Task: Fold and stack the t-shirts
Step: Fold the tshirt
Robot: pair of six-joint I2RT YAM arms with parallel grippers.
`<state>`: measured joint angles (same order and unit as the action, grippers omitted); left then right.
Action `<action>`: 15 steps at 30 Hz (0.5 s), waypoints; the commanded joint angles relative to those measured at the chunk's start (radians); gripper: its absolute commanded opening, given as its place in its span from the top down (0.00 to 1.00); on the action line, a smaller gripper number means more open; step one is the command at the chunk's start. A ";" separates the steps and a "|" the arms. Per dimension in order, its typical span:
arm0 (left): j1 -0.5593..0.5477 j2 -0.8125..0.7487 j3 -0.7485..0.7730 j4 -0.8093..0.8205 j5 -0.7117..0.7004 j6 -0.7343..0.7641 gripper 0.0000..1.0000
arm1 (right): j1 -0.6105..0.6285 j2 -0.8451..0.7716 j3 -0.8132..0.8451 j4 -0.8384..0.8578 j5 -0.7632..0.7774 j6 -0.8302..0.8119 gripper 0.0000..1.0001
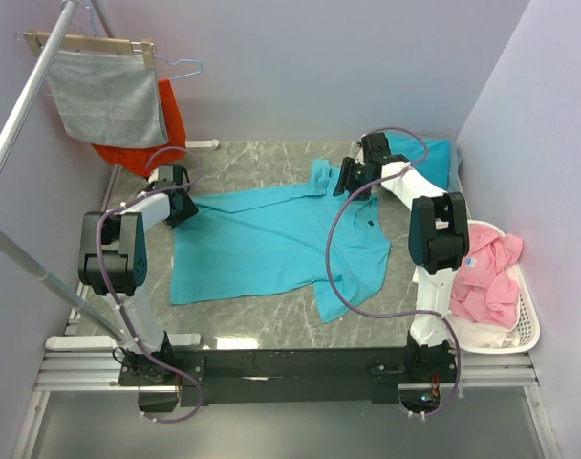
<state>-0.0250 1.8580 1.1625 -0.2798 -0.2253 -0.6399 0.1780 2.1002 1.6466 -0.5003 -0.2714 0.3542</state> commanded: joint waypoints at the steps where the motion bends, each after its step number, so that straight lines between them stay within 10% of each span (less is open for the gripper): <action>1: 0.008 -0.005 0.049 -0.018 0.006 0.003 0.45 | -0.003 0.006 -0.004 0.017 -0.008 -0.017 0.42; 15: 0.008 -0.019 0.048 -0.009 0.035 -0.003 0.47 | -0.002 0.027 0.019 0.003 -0.009 -0.023 0.43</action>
<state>-0.0200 1.8584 1.1790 -0.3008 -0.2070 -0.6403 0.1780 2.1311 1.6470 -0.5014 -0.2760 0.3489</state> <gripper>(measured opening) 0.547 0.579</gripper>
